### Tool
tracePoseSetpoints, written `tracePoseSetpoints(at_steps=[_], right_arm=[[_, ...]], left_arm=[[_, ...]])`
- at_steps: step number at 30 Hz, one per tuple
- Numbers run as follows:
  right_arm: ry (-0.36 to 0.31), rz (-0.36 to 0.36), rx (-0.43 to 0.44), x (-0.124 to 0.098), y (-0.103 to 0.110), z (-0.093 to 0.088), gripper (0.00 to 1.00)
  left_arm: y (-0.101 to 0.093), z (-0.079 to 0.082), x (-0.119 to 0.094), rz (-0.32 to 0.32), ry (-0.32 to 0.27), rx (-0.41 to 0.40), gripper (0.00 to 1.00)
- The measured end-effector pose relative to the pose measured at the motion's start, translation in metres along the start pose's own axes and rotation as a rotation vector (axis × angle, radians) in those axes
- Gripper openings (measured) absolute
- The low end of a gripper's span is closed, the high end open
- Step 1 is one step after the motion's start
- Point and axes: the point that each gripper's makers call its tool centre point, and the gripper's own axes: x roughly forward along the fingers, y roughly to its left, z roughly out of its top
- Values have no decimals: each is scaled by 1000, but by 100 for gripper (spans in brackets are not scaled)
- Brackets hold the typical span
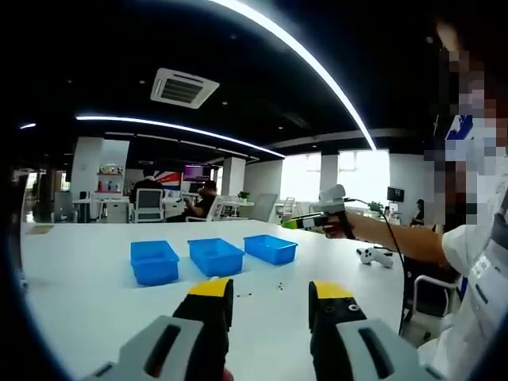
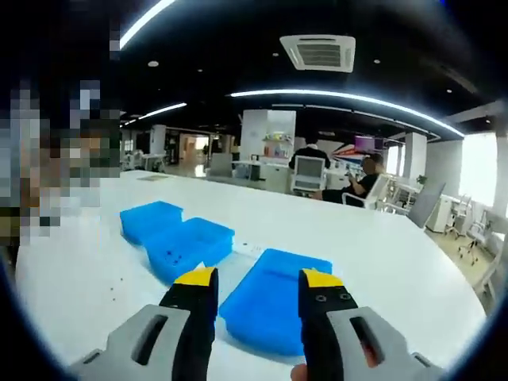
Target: Pick up the resistors one by one and place each resistor into its matching bin, sorting the parts by color and model until every resistor is separated into the correct bin for its type
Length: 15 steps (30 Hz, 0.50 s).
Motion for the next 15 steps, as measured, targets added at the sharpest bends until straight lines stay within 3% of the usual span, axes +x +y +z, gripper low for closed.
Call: tracePoseSetpoints(at_steps=[3,7,15], right_arm=[[-23,33,8,-16,12,0,45],[-83,94,-8,-51,43,1,47],[-149,140,-3,-111,87,-6,48]], left_arm=[[1,0,0,1,1,-2,40],[0,0,1,0,-1,-2,40],[-2,1,1,0,-3,2,40]])
